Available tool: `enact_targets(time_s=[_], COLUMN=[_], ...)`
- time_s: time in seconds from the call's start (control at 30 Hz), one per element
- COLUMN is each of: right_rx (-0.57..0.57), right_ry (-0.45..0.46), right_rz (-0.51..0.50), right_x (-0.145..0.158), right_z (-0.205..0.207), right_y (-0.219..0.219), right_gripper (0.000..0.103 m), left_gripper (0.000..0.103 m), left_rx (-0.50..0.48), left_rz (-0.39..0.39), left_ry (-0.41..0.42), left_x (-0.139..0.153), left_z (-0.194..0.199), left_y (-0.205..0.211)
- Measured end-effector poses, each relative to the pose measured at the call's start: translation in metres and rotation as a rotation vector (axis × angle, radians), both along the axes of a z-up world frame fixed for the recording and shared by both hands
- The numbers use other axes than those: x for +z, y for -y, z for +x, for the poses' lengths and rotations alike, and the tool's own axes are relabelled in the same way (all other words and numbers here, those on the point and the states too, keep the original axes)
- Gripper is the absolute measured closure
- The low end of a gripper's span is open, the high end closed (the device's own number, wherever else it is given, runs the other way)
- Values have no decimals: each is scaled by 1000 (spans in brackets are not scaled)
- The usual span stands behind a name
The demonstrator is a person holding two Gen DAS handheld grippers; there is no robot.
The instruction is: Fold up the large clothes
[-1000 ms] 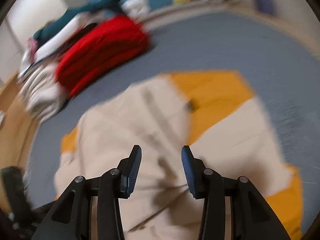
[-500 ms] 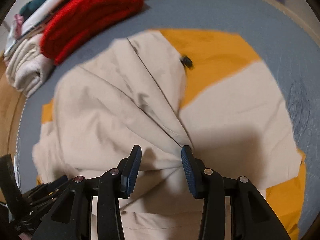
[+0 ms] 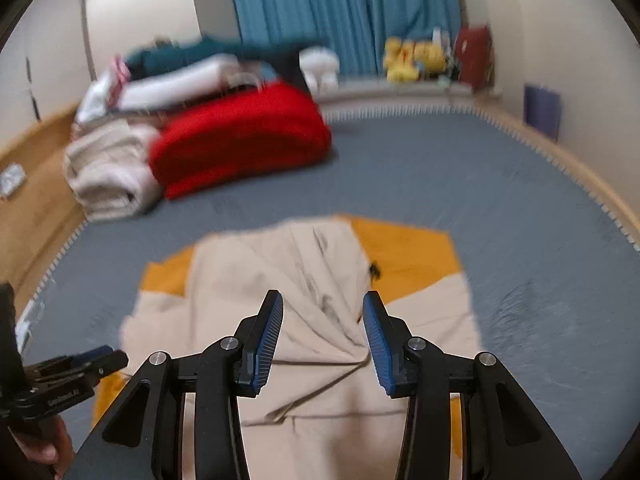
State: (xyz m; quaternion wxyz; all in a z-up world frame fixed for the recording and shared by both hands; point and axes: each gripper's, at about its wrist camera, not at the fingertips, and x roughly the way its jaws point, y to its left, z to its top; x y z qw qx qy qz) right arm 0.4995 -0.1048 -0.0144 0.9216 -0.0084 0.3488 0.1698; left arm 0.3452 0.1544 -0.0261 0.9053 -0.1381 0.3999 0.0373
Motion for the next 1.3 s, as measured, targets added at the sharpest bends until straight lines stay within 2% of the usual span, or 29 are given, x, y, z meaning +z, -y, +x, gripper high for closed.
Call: enact_targets(time_s=[0.1, 0.17, 0.23, 0.3, 0.4, 0.47, 0.5, 0.53, 0.6, 0.63, 0.67, 0.77, 0.83, 0.9, 0.97, 1.03, 1.2, 1.3], right_rx=[-2, 5, 9, 4, -33, -78, -102, -140, -211, -234, -255, -267, -257, -248, -248, -239, -247, -248], right_ry=[55, 80, 106, 106, 81, 68, 56, 27, -65, -125, -170, -278, -391, -480, -527, -570, -668, -722], right_rz=[33, 27, 5, -10, -16, -14, -17, -36, -39, 3, 27, -4, 10, 10, -54, -108, -117, -129], right_x=[39, 56, 70, 73, 66, 56, 47, 35, 17, 6, -4, -33, -57, -75, -93, -109, -133, -146], right_z=[-50, -83, -118, -143, -171, -187, -192, -192, -184, -180, -176, -168, -164, -162, -166, -168, -169, -167], right_y=[30, 52, 77, 100, 143, 177, 193, 208, 230, 242, 252, 262, 267, 272, 273, 273, 282, 281], right_gripper=[60, 60, 60, 60, 60, 60, 60, 60, 60, 60, 60, 60, 60, 60, 60, 60, 60, 60], left_gripper=[71, 75, 85, 90, 91, 91, 91, 92, 94, 94, 94, 94, 90, 88, 83, 78, 75, 74], left_rx=[19, 29, 22, 4, -22, 12, 55, 105, 157, 166, 185, 226, 231, 228, 214, 205, 245, 235], left_rz=[20, 15, 1, 34, 65, 31, -3, -32, -123, -159, -182, -214, -278, -277, -234, -233, -279, -264], left_ry=[36, 49, 57, 68, 66, 53, 22, -44, -126, -152, -186, -285, -355, -421, -483, -528, -573, -612], left_x=[25, 38, 48, 54, 48, 33, 18, 2, -20, -28, -37, -60, -78, -93, -104, -114, -129, -138], left_z=[-39, -73, -105, -141, -183, -202, -208, -208, -210, -210, -210, -213, -215, -215, -212, -210, -216, -218], left_y=[-8, -10, -8, -6, -7, -19, -30, -42, -61, -68, -75, -84, -84, -78, -72, -71, -84, -85])
